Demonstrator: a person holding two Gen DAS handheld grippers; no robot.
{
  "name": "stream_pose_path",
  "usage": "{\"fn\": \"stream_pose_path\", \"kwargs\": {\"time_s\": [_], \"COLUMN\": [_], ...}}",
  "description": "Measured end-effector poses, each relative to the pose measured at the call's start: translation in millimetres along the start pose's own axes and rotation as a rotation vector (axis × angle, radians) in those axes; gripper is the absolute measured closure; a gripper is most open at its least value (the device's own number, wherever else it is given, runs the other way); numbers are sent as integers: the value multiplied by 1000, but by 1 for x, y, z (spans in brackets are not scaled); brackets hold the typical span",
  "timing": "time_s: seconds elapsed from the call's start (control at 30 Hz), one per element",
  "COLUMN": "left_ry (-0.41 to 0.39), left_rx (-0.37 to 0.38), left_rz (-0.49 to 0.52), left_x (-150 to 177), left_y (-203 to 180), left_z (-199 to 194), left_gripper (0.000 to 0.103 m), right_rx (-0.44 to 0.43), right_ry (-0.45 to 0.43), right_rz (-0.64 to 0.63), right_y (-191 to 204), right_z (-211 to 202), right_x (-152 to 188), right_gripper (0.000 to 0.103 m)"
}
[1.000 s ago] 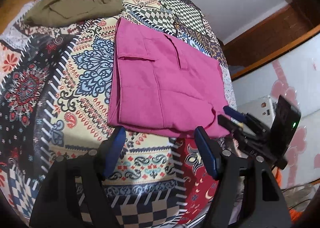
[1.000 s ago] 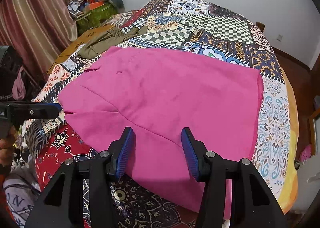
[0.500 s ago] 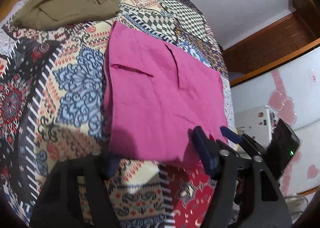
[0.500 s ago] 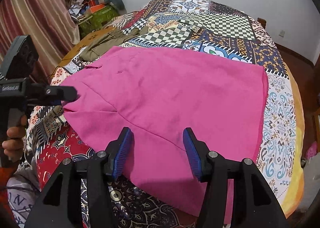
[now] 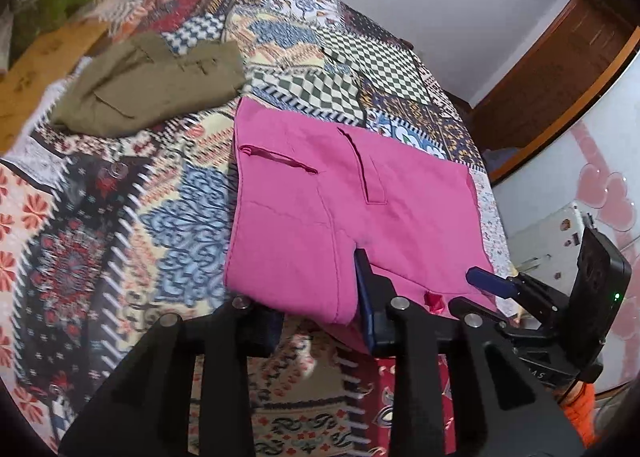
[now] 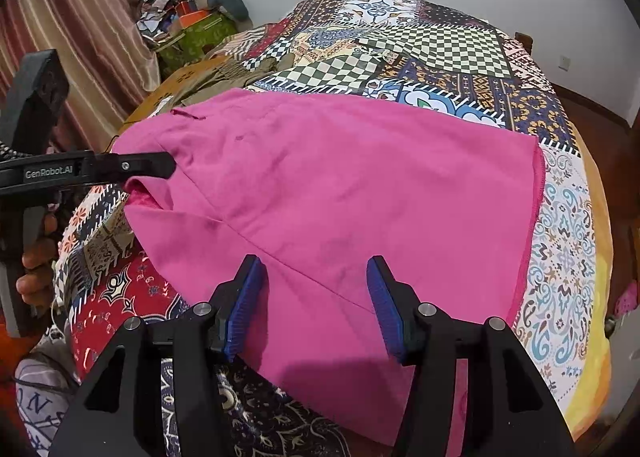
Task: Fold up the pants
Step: 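Lower both grippers and close them on the pink pants leg ends, then lift the pants ends with both grippers and fold them toward the waistband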
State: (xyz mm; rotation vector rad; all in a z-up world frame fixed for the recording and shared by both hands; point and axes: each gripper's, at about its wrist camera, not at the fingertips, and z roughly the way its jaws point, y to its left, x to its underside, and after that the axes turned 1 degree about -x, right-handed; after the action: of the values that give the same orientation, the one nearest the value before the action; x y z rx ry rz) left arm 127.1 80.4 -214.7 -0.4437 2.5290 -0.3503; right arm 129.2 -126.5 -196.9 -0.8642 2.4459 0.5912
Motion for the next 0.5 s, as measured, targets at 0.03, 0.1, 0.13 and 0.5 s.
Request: {"fn": "stream_pose_path", "kwargs": {"time_s": [0.03, 0.1, 0.13, 0.5], "left_ry": [-10, -33, -42, -152], "left_rx": [-14, -47, -62, -215], "left_rz": [5, 17, 25, 157], "left_x": [0, 3, 4, 10], "left_y": [2, 6, 8, 6], "left_z": [-4, -14, -18, -51], "left_gripper": [73, 73, 73, 73], "right_rx": [-5, -15, -18, -32], "right_ry": [1, 5, 8, -19], "right_rz": [-7, -30, -44, -108], "right_y": [2, 8, 11, 41], "right_z": [2, 5, 7, 15], "right_x": [-1, -5, -7, -35], "right_gripper": [52, 52, 51, 49]}}
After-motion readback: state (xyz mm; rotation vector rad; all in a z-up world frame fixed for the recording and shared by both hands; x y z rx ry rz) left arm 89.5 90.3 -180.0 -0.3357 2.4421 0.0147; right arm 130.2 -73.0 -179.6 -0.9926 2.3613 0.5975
